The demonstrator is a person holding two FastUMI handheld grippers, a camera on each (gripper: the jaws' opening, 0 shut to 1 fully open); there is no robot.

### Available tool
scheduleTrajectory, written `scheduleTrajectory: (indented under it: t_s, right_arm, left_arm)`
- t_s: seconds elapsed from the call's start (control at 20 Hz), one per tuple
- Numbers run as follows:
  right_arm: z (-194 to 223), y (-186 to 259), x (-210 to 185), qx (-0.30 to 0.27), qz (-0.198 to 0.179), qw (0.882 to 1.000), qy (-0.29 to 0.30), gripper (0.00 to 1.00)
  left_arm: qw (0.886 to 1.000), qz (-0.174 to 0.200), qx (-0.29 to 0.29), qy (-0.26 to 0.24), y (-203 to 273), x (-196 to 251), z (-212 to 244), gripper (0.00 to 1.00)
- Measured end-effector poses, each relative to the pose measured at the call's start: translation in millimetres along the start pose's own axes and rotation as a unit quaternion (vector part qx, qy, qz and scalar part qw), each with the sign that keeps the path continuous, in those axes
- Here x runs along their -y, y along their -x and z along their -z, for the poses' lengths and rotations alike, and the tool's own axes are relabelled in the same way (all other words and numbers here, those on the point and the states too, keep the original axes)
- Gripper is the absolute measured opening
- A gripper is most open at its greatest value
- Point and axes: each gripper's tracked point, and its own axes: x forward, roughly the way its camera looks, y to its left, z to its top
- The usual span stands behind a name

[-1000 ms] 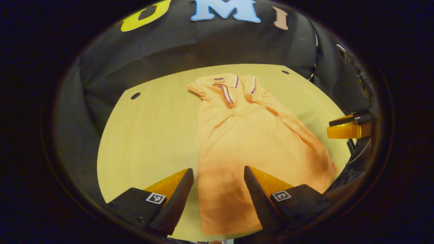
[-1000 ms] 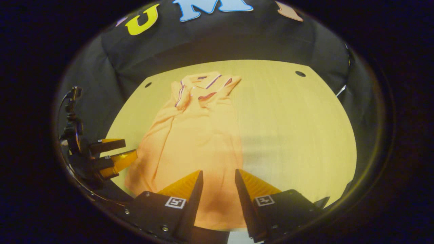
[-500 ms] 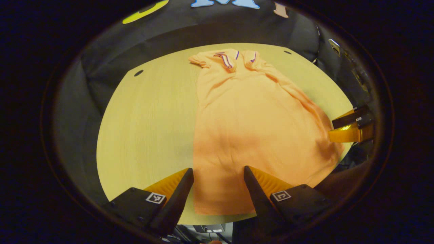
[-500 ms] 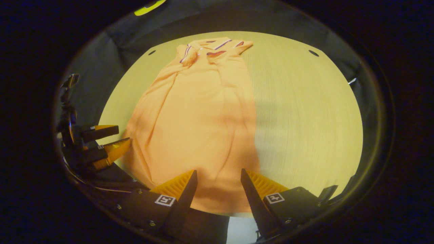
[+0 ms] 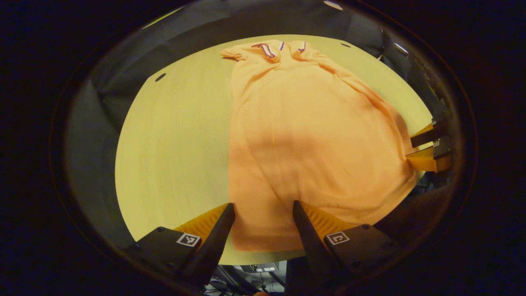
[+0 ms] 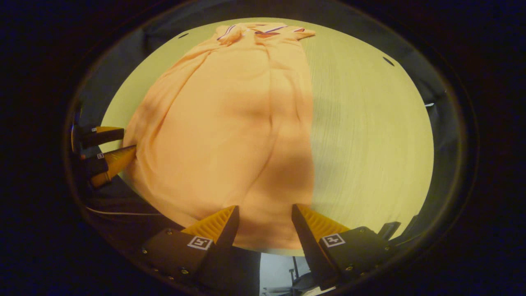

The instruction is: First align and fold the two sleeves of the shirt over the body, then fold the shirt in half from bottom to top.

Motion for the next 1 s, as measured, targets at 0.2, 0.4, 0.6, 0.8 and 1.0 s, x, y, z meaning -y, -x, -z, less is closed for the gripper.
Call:
scheduleTrajectory:
  t_s: [0.2,0.4,0.6,0.8,1.0]
  right_arm:
    - [0,-4,-1,-0.023,0.018,0.999,0.022,0.86]
    - [0,-3,1,-0.063,0.023,0.998,0.001,0.87]
    - [0,-4,-1,-0.071,0.027,0.997,0.003,0.9]
    - [-3,-5,1,-0.065,0.03,0.997,-0.004,0.64]
    - [-7,-5,2,-0.063,0.032,0.998,-0.005,0.07]
  left_arm:
    - [1.0,0.019,-0.018,0.016,-4,3,-1,0.95]
    - [0.999,0.03,-0.02,0.01,-4,7,-5,0.96]
    - [0.999,0.036,-0.03,0.004,-8,12,-10,0.84]
    - [0.999,0.039,-0.03,0.006,-9,10,-16,0.55]
    - [0.999,0.028,-0.033,0.021,-10,5,-21,0.06]
